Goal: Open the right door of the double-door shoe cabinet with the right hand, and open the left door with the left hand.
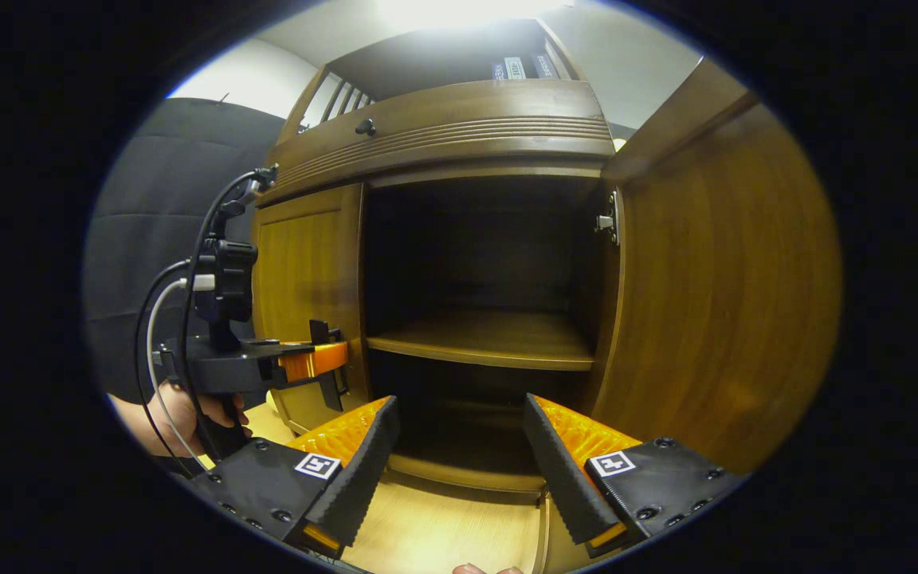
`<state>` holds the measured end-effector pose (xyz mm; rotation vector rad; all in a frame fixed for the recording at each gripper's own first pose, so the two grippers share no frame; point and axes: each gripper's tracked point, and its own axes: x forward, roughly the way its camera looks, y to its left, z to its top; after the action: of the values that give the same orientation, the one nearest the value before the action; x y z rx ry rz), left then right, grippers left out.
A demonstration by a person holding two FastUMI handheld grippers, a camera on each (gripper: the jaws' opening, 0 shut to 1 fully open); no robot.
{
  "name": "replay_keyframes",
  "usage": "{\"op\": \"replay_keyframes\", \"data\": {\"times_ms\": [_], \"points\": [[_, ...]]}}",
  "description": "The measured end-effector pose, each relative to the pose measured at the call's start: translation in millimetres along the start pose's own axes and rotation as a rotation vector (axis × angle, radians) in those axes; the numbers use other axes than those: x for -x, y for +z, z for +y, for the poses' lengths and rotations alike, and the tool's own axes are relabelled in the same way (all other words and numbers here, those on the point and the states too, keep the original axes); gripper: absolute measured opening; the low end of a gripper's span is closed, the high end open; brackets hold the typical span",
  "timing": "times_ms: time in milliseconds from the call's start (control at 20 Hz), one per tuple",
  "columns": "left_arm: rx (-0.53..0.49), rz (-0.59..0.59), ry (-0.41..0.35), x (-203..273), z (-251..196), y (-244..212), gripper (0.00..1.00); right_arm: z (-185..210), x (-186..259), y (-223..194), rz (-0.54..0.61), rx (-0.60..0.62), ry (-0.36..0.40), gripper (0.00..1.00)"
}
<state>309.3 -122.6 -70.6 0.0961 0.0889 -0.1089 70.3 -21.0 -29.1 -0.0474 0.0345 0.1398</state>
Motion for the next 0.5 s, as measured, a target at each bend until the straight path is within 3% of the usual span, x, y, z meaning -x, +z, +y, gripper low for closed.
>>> {"op": "replay_keyframes", "data": {"times_ms": [350, 400, 500], "points": [[-0.015, 0.027, -0.007, 3.5, 0.6, -5.3, 0.13, 4.6, -2.5, -0.6, 0.004, -0.003, -0.011, 0.92], [-0.019, 0.026, -0.012, 2.3, -0.1, -3.1, 0.06, 5.7, -2.5, -1.8, 0.006, -0.005, -0.012, 0.92], [-0.003, 0.036, -0.026, 3.3, -0.7, -4.7, 0.06, 7.8, -1.2, -0.9, 0.006, -0.007, -0.018, 0.92]]}}
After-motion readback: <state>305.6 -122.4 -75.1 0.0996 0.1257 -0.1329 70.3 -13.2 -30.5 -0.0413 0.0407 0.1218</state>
